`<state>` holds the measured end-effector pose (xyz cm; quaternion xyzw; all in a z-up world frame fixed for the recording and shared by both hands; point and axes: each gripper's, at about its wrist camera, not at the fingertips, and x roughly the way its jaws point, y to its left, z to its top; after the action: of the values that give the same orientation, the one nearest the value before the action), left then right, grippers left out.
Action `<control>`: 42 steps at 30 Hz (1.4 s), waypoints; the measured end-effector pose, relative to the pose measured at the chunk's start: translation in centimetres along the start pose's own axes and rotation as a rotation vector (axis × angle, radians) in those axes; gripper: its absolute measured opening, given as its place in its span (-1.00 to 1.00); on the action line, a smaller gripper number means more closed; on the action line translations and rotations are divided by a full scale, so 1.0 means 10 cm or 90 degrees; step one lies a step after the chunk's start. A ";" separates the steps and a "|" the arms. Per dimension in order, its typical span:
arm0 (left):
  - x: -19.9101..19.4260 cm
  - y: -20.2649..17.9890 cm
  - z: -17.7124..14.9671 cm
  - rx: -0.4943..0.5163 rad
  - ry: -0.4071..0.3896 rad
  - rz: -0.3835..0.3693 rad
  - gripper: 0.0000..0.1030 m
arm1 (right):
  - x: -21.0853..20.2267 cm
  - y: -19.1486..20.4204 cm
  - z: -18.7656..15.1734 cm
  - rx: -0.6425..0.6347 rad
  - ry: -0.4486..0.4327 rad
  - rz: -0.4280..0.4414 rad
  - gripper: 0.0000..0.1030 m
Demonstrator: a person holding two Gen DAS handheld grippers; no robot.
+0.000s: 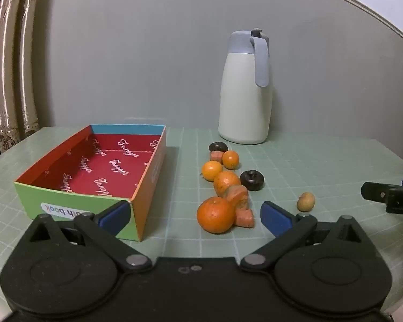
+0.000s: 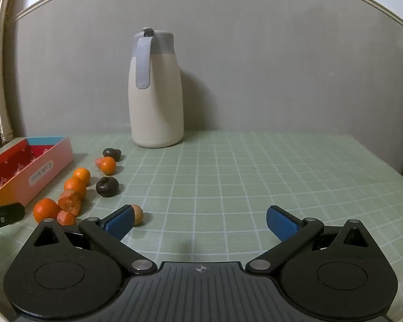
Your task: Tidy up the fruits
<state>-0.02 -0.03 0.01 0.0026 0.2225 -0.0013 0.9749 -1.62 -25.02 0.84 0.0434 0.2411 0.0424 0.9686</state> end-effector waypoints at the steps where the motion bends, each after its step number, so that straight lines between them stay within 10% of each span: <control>1: 0.00 0.00 0.00 0.000 -0.001 -0.002 0.89 | 0.00 0.00 0.00 0.000 -0.001 -0.002 1.00; 42: 0.02 0.00 0.00 -0.006 0.003 -0.003 0.89 | 0.00 0.04 -0.01 -0.006 0.002 0.001 1.00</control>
<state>0.13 0.01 -0.05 -0.0024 0.2246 -0.0023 0.9745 -1.66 -24.67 0.82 0.0387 0.2425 0.0442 0.9684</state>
